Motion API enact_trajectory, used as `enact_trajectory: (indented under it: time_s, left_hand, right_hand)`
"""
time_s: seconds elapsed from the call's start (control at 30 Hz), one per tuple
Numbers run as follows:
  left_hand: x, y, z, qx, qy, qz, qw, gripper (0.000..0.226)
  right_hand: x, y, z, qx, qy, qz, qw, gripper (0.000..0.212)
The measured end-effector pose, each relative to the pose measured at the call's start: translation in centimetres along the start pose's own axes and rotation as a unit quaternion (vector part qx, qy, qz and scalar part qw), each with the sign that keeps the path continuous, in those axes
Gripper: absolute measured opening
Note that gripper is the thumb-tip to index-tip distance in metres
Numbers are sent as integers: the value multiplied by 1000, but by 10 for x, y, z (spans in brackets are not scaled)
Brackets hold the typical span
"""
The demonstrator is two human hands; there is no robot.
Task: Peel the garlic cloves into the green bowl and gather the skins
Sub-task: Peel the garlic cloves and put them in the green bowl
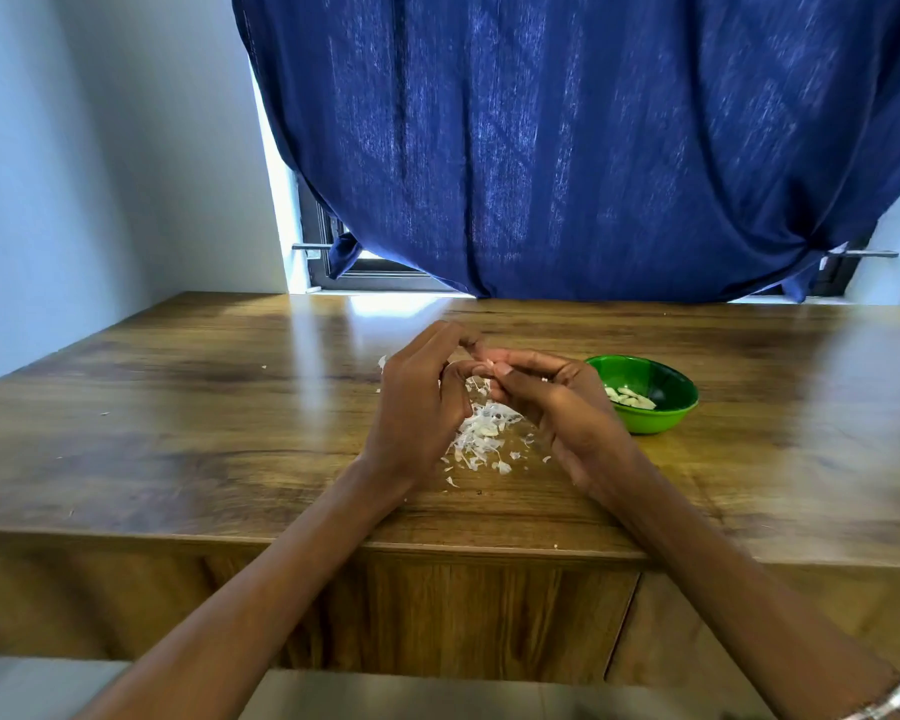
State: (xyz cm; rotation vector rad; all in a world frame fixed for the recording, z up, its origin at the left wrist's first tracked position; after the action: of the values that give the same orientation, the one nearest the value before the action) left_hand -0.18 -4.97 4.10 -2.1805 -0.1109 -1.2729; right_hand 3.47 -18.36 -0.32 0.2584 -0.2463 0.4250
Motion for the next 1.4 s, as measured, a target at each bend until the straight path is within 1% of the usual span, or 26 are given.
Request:
enact_trajectory:
  time_s: [0.13,0.2,0.3,0.43,0.53,0.6,0.63,0.73,0.8,0.93,1.07,1.3,1.4]
  left_hand:
    - [-1,2,0,10,-13,4,1000,26]
    - [-1,-1,1,0,-20,0,1000,21]
    - [-2,-2,3,-28,-33,0,999,17]
    - [-3,2,6,-17,-44,13,999,14]
    - [-1,4,2,21,-26,23,999,22]
    - [-1,5,1,24,-22,28,999,15]
    - [-1,5,2,13,-32,29,999,10]
    - [-2,7,12,-56,-102,40,992,14]
    - [-3,9,19,-109,-145,45,982,11]
    - [-6,4,32,-159,-197,17,967,8]
    - [-8,6,39,-189,-224,21,956,7]
    - [-9,7,38,-185,-226,27,956,3]
    - [-9,9,36,-190,-222,31,956,2]
  right_hand:
    - [-1,-3,-2,-21,12,-7,1000,17]
    - [-1,-3,-2,-46,14,-2,999,14]
    - [-2,-3,0,-82,8,3,997,18]
    - [-2,-9,-1,-67,7,-23,997,19]
    - [-3,-14,3,-81,-9,-53,995,18]
    - [-5,-18,6,-98,-22,-71,992,15]
    - [-5,-20,7,-104,-27,-75,991,14]
    - [-4,-21,9,-120,-32,-72,990,14]
    - [-3,-19,10,-133,-38,-68,988,15]
    - [-2,-14,9,-125,-39,-48,990,14]
    - [-2,-13,12,-124,-52,-38,990,14]
    - [-3,-14,20,-253,-95,-42,962,7]
    - [-3,-14,21,-281,-109,-49,952,10]
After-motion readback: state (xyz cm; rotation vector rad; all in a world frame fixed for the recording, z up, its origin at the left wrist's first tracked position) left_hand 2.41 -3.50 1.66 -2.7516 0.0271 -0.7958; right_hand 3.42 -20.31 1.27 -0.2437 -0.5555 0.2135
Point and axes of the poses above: each hand's wrist, its own x-axis towards the middle knuckle, its own y-axis out of the palm, z = x × y, the point moved 10 cm from there along x, towards the middle knuckle, and after that the axes turned 12 degrees about z, right-handed, at the moved point
